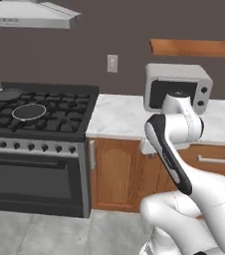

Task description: Place one of the steaks on the plate and the other in the bowl. Then place the bowl in the fridge.

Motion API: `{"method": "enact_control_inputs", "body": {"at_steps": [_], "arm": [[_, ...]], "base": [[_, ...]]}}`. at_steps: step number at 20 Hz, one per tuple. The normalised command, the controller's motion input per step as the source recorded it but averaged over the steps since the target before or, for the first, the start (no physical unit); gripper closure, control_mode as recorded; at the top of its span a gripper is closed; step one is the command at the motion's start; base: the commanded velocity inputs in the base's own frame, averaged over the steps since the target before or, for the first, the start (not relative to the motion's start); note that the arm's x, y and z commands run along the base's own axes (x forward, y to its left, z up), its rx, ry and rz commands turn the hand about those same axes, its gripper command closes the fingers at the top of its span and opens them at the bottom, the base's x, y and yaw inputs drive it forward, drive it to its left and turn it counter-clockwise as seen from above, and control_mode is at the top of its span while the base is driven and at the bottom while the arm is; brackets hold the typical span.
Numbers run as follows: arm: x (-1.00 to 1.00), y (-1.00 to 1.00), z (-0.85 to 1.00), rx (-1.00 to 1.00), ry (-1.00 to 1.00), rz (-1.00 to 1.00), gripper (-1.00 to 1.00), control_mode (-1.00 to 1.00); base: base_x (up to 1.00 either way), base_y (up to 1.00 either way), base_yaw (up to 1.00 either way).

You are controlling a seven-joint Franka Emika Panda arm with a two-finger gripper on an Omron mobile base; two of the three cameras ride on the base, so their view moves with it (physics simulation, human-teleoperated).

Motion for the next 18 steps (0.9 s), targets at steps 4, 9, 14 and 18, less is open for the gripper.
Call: {"method": "enact_control_inputs", "body": {"at_steps": [4,9,14,18], "arm": [[0.0,0.0,0.0,0.0,0.0,0.0,-1.0,1.0],[0.0,0.0,0.0,0.0,0.0,0.0,-1.0,1.0],[0.0,0.0,0.0,0.0,0.0,0.0,-1.0,1.0],[0.0,0.0,0.0,0.0,0.0,0.0,-1.0,1.0]], "base": [[0.3,1.0,-0.4],[0.03,1.0,-0.28],[0.0,1.0,-0.27],[0.0,1.0,-0.29]]}}
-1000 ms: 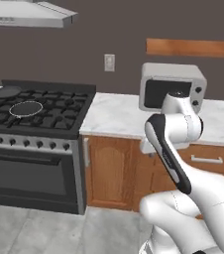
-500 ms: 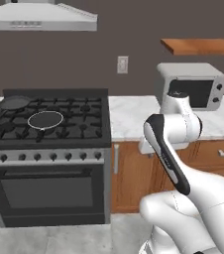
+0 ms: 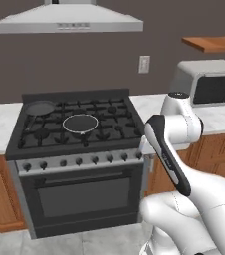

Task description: Place one of the steaks on the plate and the other in the bowl. Then place the bowl in the fridge.

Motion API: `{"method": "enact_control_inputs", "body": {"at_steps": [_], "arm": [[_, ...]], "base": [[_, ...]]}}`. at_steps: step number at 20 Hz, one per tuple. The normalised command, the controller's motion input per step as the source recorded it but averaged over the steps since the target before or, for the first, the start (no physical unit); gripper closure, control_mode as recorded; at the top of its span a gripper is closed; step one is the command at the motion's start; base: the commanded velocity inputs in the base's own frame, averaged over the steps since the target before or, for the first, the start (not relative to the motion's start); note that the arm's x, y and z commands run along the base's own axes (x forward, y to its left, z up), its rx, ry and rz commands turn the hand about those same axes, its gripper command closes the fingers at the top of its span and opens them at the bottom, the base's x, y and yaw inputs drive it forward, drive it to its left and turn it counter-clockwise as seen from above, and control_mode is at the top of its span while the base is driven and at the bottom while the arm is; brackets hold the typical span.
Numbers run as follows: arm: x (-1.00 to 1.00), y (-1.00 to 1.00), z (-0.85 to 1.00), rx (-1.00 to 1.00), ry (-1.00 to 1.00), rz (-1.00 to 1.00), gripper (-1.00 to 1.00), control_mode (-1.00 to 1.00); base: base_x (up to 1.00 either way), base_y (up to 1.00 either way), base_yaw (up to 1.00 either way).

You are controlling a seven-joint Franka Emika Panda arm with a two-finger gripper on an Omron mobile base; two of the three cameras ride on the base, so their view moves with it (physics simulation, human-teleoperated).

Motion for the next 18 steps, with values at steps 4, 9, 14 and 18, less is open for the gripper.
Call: {"method": "enact_control_inputs", "body": {"at_steps": [4,9,14,18], "arm": [[0.0,0.0,0.0,0.0,0.0,0.0,-1.0,1.0],[0.0,0.0,0.0,0.0,0.0,0.0,-1.0,1.0],[0.0,0.0,0.0,0.0,0.0,0.0,-1.0,1.0],[0.0,0.0,0.0,0.0,0.0,0.0,-1.0,1.0]], "base": [[0.0,1.0,-0.3],[0.0,1.0,-0.29],[0.0,1.0,-0.25],[0.0,1.0,-0.24]]}}
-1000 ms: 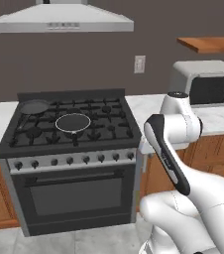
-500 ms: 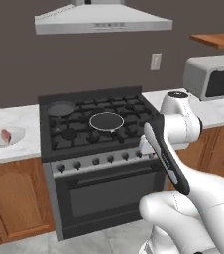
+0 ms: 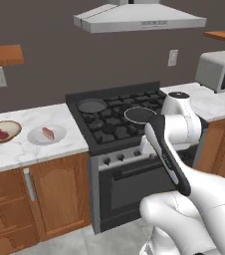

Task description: Place one of the steaks on the plate and the other in the bowl. Then place the bowl in the fridge.

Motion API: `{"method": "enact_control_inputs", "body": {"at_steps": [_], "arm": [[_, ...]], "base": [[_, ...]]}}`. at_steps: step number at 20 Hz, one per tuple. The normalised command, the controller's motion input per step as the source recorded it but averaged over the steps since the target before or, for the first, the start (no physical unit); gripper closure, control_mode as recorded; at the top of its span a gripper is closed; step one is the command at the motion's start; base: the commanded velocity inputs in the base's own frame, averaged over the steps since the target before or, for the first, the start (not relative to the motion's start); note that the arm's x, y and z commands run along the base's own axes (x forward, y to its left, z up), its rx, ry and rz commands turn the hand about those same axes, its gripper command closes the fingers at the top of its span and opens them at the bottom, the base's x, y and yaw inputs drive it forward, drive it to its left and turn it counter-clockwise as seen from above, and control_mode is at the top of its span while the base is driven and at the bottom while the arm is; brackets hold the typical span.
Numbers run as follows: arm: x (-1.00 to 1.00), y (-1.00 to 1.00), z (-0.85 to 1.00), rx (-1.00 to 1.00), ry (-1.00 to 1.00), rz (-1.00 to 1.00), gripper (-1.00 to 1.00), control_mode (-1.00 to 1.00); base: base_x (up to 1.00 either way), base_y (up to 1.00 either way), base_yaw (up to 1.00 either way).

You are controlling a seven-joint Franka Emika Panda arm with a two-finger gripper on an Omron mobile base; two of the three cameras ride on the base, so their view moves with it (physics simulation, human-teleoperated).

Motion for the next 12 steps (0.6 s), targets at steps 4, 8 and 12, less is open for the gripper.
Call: {"method": "enact_control_inputs", "body": {"at_steps": [4,8,12], "arm": [[0.0,0.0,0.0,0.0,0.0,0.0,-1.0,1.0],[0.0,0.0,0.0,0.0,0.0,0.0,-1.0,1.0],[0.0,0.0,0.0,0.0,0.0,0.0,-1.0,1.0]], "base": [[0.06,1.0,-0.28],[0.11,1.0,-0.28],[0.08,1.0,-0.28]]}}
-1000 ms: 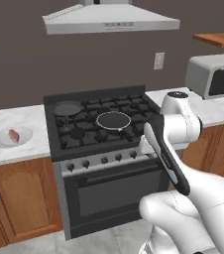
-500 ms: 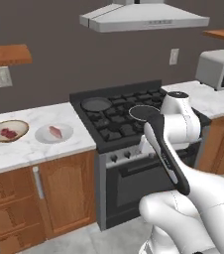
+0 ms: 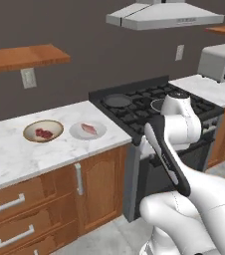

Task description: Place one of the steaks on the plate and the other in the bowl. Then place the bowl in the fridge.

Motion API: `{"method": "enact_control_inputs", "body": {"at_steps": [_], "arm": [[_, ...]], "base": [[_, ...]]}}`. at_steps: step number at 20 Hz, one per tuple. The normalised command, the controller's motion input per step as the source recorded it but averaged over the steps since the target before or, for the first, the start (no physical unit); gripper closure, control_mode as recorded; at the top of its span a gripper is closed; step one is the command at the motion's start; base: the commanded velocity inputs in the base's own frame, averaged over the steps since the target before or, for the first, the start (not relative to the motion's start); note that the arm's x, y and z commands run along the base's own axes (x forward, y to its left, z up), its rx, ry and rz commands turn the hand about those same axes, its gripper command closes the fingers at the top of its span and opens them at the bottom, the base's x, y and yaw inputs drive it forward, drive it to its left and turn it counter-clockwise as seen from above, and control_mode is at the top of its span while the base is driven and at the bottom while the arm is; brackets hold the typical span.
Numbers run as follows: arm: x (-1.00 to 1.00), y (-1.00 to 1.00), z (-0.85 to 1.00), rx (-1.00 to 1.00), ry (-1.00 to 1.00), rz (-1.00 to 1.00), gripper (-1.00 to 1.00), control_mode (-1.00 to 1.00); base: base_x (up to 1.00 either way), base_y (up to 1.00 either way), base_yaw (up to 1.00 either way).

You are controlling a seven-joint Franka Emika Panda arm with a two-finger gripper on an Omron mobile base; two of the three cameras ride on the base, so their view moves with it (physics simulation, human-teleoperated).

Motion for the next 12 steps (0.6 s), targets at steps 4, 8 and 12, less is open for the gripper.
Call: {"method": "enact_control_inputs", "body": {"at_steps": [4,8,12], "arm": [[0.0,0.0,0.0,0.0,0.0,0.0,-1.0,1.0],[0.0,0.0,0.0,0.0,0.0,0.0,-1.0,1.0],[0.0,0.0,0.0,0.0,0.0,0.0,-1.0,1.0]], "base": [[0.19,1.0,-0.27],[0.32,1.0,-0.17],[0.19,0.86,0.0]]}}
